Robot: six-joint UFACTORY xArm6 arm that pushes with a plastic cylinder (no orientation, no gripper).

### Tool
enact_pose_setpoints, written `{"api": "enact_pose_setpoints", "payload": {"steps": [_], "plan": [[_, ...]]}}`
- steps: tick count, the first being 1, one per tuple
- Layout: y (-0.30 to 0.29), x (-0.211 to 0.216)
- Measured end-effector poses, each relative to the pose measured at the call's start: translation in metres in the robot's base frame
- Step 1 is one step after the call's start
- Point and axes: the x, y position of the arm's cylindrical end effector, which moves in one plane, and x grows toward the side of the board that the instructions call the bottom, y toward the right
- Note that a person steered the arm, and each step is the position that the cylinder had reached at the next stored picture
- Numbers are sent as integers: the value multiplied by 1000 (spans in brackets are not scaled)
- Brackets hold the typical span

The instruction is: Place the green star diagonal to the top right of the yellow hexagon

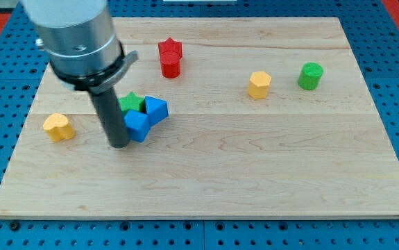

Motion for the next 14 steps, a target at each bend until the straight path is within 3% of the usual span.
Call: {"api": "enact_pose_setpoints", "payload": {"steps": [1, 4, 6, 8, 9, 10, 13, 14], "plan": [[38, -6], [-7, -31], [9, -37], [-30, -96], [-91, -104], [-60, -123], [110, -122], [112, -105]]}}
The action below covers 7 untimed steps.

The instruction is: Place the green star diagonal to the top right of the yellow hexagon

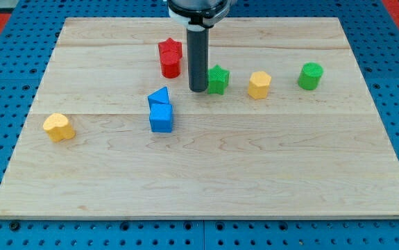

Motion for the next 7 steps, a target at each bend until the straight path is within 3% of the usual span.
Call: {"api": "enact_pose_setpoints", "payload": {"steps": [3, 4, 6, 7], "plan": [[71, -52], [36, -69], [158, -69], [132, -76]]}}
